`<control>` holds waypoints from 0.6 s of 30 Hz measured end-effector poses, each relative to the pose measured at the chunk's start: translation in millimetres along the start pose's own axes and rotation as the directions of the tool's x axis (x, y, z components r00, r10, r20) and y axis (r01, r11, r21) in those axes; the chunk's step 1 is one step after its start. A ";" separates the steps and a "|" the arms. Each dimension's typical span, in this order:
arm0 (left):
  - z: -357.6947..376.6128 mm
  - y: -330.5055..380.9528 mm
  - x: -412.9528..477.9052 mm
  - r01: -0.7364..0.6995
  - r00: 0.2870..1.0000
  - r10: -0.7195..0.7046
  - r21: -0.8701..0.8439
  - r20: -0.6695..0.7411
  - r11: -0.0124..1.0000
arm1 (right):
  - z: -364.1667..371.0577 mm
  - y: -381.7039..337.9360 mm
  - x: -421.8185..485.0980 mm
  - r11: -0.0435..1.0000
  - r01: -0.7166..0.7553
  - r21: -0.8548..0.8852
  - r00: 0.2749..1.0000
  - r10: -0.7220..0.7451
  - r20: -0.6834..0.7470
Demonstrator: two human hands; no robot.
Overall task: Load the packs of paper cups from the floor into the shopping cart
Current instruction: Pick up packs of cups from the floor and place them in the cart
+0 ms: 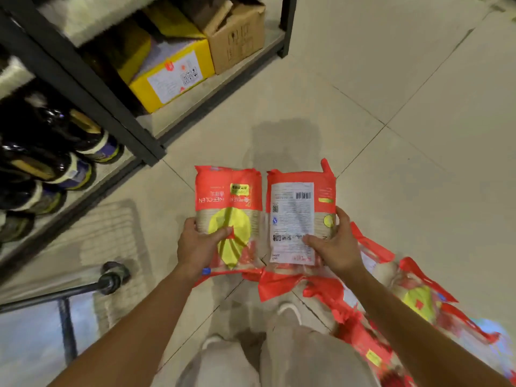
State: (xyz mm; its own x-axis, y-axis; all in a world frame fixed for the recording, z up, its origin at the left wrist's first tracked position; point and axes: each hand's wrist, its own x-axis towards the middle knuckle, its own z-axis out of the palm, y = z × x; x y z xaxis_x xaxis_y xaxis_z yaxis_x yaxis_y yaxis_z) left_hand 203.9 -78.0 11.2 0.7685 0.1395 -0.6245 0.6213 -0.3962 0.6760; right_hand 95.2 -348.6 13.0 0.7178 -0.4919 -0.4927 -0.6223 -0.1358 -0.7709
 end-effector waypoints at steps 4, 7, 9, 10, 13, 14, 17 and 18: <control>-91.6 101.4 -131.6 -0.019 0.997 0.013 -0.089 -0.072 0.996 | -65.7 -161.4 -115.8 0.995 0.091 0.033 0.995 -0.092 0.037; -162.2 164.7 -219.0 -0.085 0.991 0.069 -0.134 -0.117 0.987 | -103.8 -257.2 -199.5 0.990 0.131 0.061 0.991 -0.133 0.028; -211.4 199.3 -269.7 -0.166 0.979 0.144 -0.155 -0.145 0.974 | -116.6 -304.5 -249.0 0.984 0.165 0.065 0.986 -0.166 0.013; -238.1 212.1 -292.6 -0.210 0.970 0.185 -0.166 -0.156 0.964 | -118.1 -325.6 -274.6 0.981 0.183 0.071 0.983 -0.184 0.018; -325.6 228.1 -355.8 -0.321 0.934 0.285 -0.151 -0.215 0.935 | -101.4 -375.5 -353.5 0.958 0.263 0.116 0.962 -0.269 0.047; -355.0 224.3 -372.4 -0.350 0.922 0.310 -0.156 -0.233 0.924 | -88.3 -387.8 -379.4 0.949 0.287 0.129 0.953 -0.297 0.064; -449.3 190.0 -416.3 -0.399 0.887 0.333 -0.169 -0.320 0.901 | -31.4 -410.5 -456.2 0.920 0.349 0.180 0.915 -0.376 0.144; -482.3 170.9 -428.5 -0.406 0.875 0.329 -0.169 -0.355 0.898 | -7.3 -412.5 -480.7 0.912 0.360 0.198 0.901 -0.395 0.178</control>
State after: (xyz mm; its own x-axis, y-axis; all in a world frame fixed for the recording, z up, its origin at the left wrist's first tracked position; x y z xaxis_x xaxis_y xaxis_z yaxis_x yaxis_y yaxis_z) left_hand 54.7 232.3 582.9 0.9312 0.3139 -0.1850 0.2714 -0.2588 0.9270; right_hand 4.6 -62.5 570.9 0.9482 -0.2368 -0.2118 -0.2472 -0.1311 -0.9601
